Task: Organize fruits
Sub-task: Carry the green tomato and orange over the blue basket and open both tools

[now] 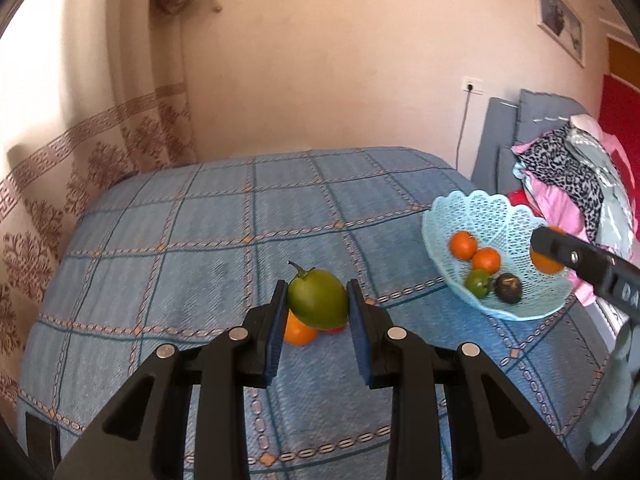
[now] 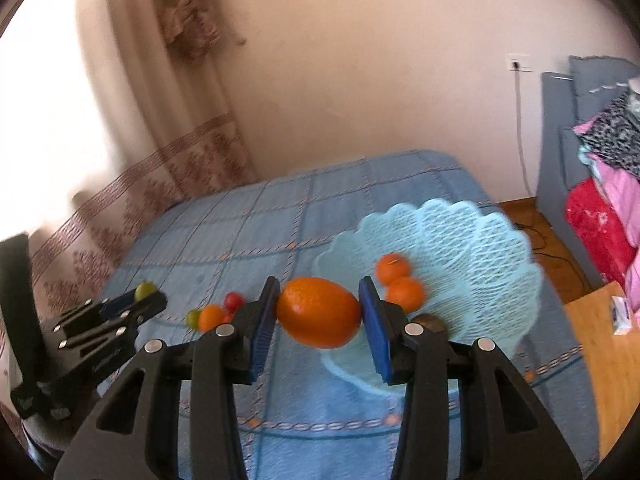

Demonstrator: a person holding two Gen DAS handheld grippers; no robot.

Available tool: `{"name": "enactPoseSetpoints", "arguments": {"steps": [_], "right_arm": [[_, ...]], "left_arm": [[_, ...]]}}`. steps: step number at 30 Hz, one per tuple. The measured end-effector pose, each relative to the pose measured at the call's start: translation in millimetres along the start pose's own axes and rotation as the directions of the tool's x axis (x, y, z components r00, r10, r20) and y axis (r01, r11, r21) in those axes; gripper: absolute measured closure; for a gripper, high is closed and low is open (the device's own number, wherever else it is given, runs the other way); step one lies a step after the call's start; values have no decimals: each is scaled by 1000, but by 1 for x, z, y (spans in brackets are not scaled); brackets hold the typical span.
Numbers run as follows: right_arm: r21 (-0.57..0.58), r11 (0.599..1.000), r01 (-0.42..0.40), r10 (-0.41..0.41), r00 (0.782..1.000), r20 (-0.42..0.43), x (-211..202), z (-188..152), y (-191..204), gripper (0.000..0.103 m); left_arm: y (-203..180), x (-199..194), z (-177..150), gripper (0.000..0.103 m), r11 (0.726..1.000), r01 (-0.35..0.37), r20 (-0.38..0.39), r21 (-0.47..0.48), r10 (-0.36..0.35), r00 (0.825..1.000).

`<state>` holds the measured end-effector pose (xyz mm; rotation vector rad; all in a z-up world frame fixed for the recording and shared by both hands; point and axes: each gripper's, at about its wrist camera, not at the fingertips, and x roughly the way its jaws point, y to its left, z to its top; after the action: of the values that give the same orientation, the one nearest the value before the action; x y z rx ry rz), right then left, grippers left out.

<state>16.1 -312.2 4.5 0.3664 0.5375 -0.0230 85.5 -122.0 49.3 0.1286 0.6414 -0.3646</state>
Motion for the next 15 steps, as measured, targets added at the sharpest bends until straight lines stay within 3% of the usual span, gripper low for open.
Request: {"name": "enactPoseSetpoints", "arguments": {"steps": [8, 15], "right_arm": [[111, 991, 75, -78, 997, 21, 1, 7, -45, 61], [164, 978, 131, -130, 991, -13, 12, 6, -70, 61]], "left_arm": [[-36, 4, 17, 73, 997, 51, 23, 65, -53, 998], [-68, 19, 22, 73, 988, 112, 0, 107, -112, 994]]}}
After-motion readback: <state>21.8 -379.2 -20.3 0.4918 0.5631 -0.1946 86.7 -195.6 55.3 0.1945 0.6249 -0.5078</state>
